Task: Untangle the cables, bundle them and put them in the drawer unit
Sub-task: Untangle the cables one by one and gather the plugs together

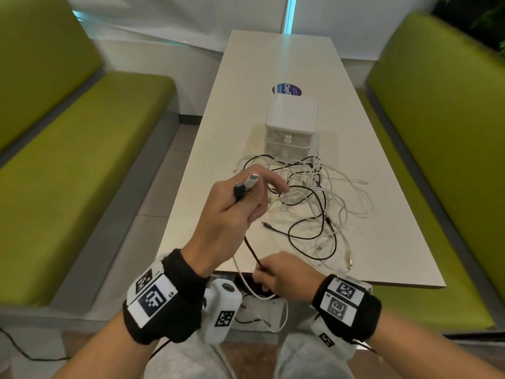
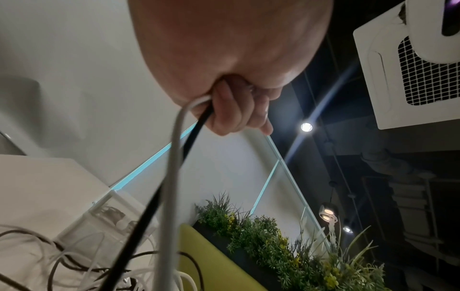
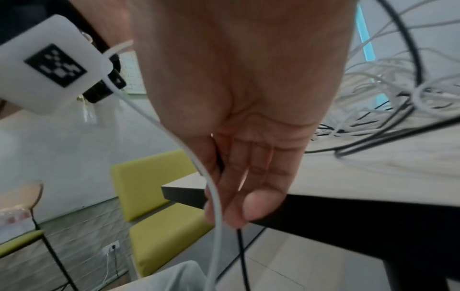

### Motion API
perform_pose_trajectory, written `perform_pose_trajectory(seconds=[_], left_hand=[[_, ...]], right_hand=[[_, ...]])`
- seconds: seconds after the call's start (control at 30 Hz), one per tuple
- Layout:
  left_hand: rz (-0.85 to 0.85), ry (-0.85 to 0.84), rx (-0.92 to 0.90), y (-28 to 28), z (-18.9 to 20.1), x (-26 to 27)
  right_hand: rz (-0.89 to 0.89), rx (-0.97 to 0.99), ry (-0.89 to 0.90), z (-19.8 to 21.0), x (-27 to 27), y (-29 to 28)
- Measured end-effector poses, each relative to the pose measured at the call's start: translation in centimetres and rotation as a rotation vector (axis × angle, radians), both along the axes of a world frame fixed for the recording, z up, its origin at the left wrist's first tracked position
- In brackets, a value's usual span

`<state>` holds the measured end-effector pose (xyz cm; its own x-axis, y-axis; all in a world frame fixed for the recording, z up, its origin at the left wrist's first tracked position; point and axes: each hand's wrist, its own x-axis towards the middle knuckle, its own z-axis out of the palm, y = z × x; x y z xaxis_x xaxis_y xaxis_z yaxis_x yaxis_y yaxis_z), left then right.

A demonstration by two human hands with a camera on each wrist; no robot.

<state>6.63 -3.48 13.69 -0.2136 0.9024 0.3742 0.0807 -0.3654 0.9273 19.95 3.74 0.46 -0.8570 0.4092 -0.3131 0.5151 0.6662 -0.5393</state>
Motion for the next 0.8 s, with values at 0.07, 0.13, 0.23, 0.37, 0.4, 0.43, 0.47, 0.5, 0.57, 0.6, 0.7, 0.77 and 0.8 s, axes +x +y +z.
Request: perform_pose_trajectory(seconds=[0.07, 0.13, 0.23, 0.37, 0.4, 0.43, 0.47, 0.5, 0.57, 0.6, 0.7, 0.77, 0.8], left_hand=[[0.027, 0.023, 0.005, 0.2, 0.0, -0.5], [0.027, 0.007, -0.018, 0.3, -0.1, -1.0], [-0.014, -0.019, -0.118, 0.6, -0.6, -1.5], [-0.001, 0.058, -0.303, 1.2, -2.9, -1.5], [0.014, 0.081, -0.342, 1.3, -3.6, -1.4], [0.033, 0.111, -0.377, 1.5, -4.2, -1.4], [0.055, 0.143, -0.407, 1.6, -4.8, -1.3], [0.077, 0.183, -0.442, 1.8, -5.4, -1.3], [0.129, 0.237, -0.503, 2.0, -6.2, -1.3], [0.161, 0.234, -0.522, 2.2, -6.6, -1.3], [0.255, 0.166, -0.520, 2.5, -7.6, -1.5], [0.273, 0.153, -0.490, 3.0, -7.8, -1.3], [0.284, 0.150, -0.471, 3.2, -7.8, -1.2]], right_hand=[[-0.005, -0.090, -0.038, 0.0, 0.8, 0.7], [0.011, -0.105, -0.062, 0.3, 1.3, 1.2], [-0.181, 0.061, 0.053, 1.1, 1.1, 2.8], [-0.337, 0.310, 0.118, 0.7, -0.6, 5.4], [-0.318, 0.332, 0.033, 0.3, -1.1, 5.6], [-0.288, 0.356, -0.055, -0.3, -1.4, 5.7], [-0.261, 0.383, -0.110, -0.8, -1.7, 5.7], [-0.255, 0.396, -0.122, -0.9, -1.9, 5.7], [-0.300, 0.370, -0.038, -0.1, -2.1, 5.4], [-0.325, 0.342, 0.041, 0.5, -2.0, 5.1], [-0.365, 0.286, 0.316, 2.4, -1.5, 4.3], [-0.413, 0.252, 0.474, 3.7, -1.2, 3.4], [-0.436, 0.248, 0.524, 4.1, -1.0, 2.9]])
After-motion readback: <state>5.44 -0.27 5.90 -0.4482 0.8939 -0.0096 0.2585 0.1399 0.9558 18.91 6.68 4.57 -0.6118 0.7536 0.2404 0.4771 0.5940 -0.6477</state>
